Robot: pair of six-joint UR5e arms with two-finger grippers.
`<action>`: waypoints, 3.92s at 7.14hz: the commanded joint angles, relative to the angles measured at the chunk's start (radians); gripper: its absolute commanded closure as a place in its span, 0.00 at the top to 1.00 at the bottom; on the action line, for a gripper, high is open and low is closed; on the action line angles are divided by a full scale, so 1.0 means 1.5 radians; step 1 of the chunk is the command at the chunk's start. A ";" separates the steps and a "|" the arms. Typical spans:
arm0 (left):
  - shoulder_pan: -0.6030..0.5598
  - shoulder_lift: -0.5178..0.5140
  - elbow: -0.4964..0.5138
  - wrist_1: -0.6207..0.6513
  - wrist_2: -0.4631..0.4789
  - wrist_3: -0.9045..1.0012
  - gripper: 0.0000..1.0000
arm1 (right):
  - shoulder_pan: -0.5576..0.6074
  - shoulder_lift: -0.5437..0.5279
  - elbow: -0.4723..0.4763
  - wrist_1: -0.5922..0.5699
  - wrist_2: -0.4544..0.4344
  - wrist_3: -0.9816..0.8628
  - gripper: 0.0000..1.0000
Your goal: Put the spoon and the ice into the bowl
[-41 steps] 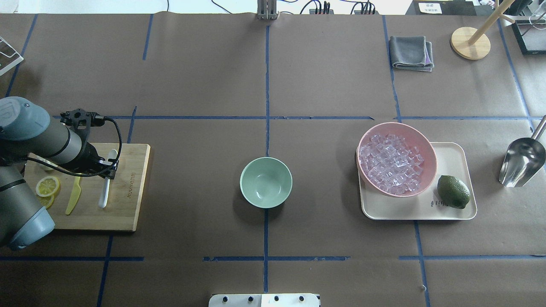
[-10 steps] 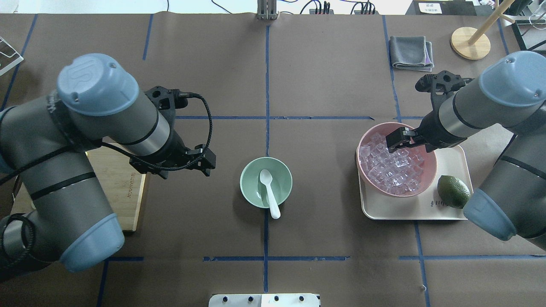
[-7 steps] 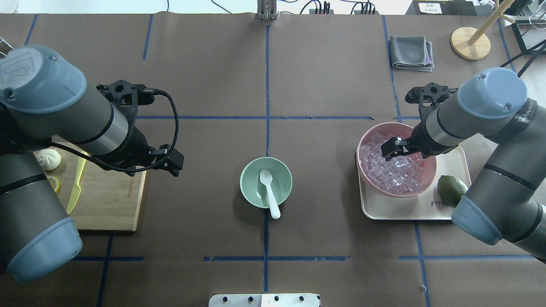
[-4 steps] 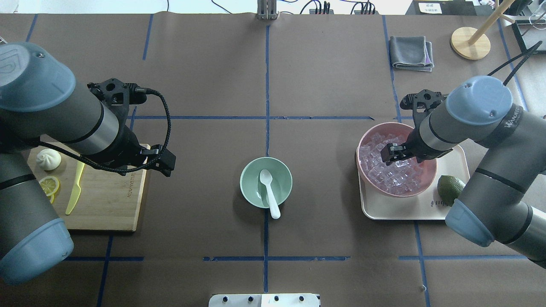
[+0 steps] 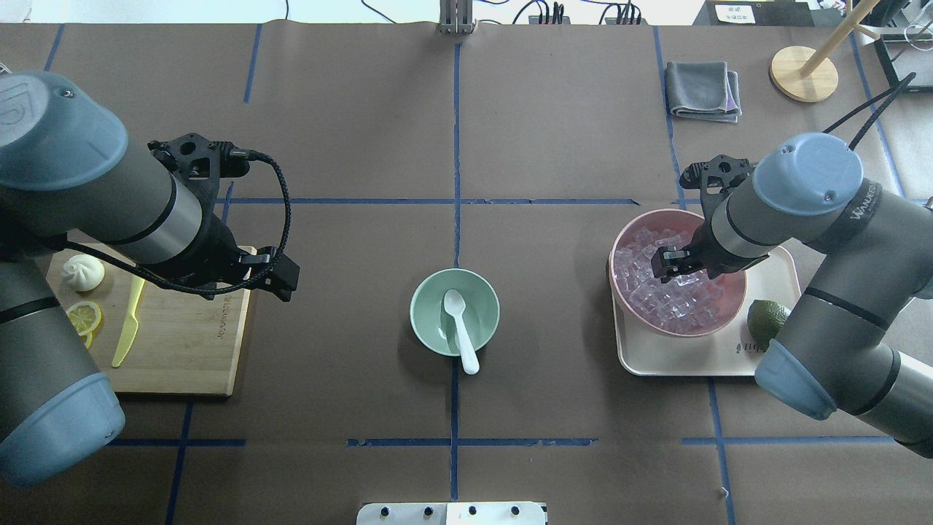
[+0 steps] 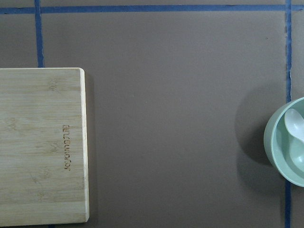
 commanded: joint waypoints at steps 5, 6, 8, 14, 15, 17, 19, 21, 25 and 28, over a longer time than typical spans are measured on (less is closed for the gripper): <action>0.000 0.001 -0.004 0.000 0.000 -0.001 1.00 | 0.018 -0.001 0.020 -0.006 0.009 0.000 0.00; -0.007 0.001 -0.005 0.000 -0.001 0.000 1.00 | 0.029 0.003 0.071 -0.042 0.016 0.000 0.00; -0.038 0.040 -0.019 0.001 -0.003 0.040 1.00 | 0.029 0.120 0.081 -0.156 0.014 0.009 0.00; -0.298 0.243 -0.014 -0.009 -0.064 0.442 1.00 | -0.145 0.312 -0.028 -0.161 -0.122 0.150 0.00; -0.320 0.288 -0.017 -0.006 -0.063 0.532 1.00 | -0.171 0.349 -0.073 -0.160 -0.149 0.166 0.00; -0.413 0.331 0.035 -0.017 -0.065 0.691 1.00 | -0.198 0.385 -0.143 -0.121 -0.169 0.168 0.02; -0.455 0.329 0.121 -0.062 -0.069 0.691 1.00 | -0.197 0.388 -0.142 -0.118 -0.169 0.168 0.99; -0.482 0.332 0.156 -0.072 -0.070 0.713 1.00 | -0.193 0.389 -0.120 -0.119 -0.169 0.167 1.00; -0.577 0.329 0.284 -0.074 -0.178 0.884 1.00 | -0.025 0.257 0.058 -0.192 -0.066 0.036 1.00; -0.587 0.308 0.315 -0.084 -0.182 0.847 1.00 | 0.197 0.113 0.069 -0.184 0.089 -0.208 1.00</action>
